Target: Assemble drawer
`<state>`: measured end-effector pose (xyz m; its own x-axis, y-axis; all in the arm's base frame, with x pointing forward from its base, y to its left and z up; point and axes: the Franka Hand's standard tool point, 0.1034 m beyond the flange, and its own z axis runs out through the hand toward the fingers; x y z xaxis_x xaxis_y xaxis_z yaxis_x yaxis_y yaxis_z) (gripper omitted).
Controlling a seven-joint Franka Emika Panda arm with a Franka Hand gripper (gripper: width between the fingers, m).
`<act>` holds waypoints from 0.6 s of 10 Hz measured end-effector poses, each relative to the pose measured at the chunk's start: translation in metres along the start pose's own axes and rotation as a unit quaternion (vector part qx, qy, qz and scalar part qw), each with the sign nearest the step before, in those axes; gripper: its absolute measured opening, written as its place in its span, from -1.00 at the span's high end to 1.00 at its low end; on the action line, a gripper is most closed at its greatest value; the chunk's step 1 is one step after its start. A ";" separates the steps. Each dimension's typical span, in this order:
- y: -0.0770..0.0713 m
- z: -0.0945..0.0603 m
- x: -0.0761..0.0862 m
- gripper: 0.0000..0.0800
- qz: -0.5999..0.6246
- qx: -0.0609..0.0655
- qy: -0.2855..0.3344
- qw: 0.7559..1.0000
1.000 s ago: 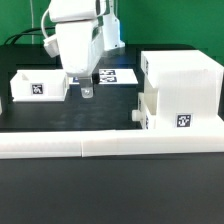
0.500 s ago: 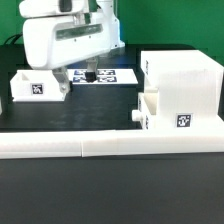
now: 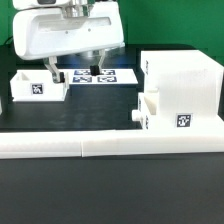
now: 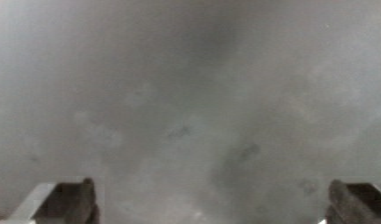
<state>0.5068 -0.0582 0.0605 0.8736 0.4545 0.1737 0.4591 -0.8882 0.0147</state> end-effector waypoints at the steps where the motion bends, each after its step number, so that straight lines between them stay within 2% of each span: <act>1: -0.004 -0.003 -0.011 -0.62 0.059 -0.001 -0.008 0.998; 2: -0.007 -0.009 -0.019 -0.62 0.108 -0.002 -0.017 0.994; 3: -0.011 -0.013 -0.025 -0.62 0.164 0.003 -0.030 0.986; 4: -0.015 -0.016 -0.027 -0.62 0.208 0.005 -0.041 0.977; 6: -0.013 -0.016 -0.029 -0.62 0.246 0.005 -0.039 0.968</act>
Offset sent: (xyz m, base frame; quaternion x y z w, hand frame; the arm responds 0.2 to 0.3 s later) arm -0.0317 -0.0139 0.0079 -0.0479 -0.1136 0.2752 0.9534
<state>0.4729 -0.0614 0.0712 0.9964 -0.0202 0.0823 -0.0151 -0.9980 -0.0616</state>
